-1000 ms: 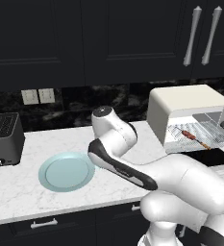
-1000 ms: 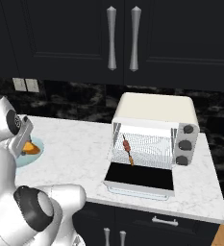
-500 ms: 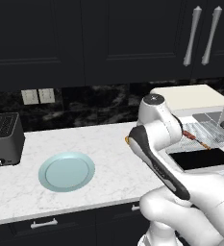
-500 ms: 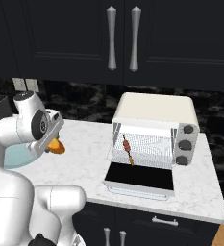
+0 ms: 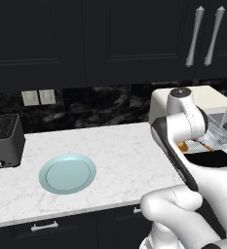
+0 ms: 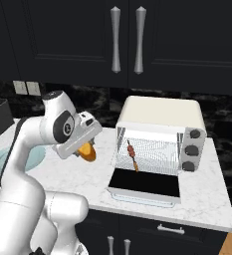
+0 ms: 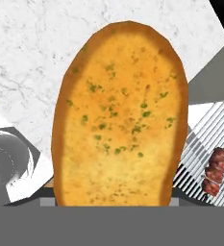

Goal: Pick up the kebab skewer and baguette bread, and place them inside the toaster oven. Close the toaster oven door and start by setting the timer.

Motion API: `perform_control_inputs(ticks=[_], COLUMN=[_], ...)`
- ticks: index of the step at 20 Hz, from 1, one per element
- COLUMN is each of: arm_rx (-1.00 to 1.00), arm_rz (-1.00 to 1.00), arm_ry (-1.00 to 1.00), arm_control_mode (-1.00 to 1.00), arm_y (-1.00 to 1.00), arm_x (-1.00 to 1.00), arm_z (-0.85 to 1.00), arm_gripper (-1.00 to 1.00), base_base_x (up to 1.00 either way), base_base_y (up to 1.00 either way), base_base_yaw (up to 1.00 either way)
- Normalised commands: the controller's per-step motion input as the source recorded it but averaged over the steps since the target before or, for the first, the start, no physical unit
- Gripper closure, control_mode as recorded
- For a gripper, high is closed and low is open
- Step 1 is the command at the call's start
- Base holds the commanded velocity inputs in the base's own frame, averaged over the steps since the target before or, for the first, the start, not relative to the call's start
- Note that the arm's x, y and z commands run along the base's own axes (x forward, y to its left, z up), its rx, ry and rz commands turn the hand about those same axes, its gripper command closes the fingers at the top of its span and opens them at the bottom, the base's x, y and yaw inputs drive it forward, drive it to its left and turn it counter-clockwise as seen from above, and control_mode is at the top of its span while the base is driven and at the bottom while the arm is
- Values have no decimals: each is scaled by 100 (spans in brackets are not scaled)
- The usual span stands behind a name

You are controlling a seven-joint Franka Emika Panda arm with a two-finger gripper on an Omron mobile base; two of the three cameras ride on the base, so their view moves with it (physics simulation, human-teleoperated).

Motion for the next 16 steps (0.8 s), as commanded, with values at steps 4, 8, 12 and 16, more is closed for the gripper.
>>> perform_control_inputs(ticks=[4, 8, 12, 16], arm_rx=[2, 10, 11, 9], arm_rz=[-45, -45, -39, -34], arm_ry=[0, -6, -13, -18], arm_control_mode=[-100, -100, -100, -100], arm_y=[-100, -100, -100, -98], arm_x=[16, 15, 25, 6], arm_z=[0, 0, 0, 0], arm_gripper=[100, 100, 100, 100], base_base_x=[0, 0, 0, 0], base_base_y=[0, 0, 0, 0], base_base_yaw=[0, 0, 0, 0])
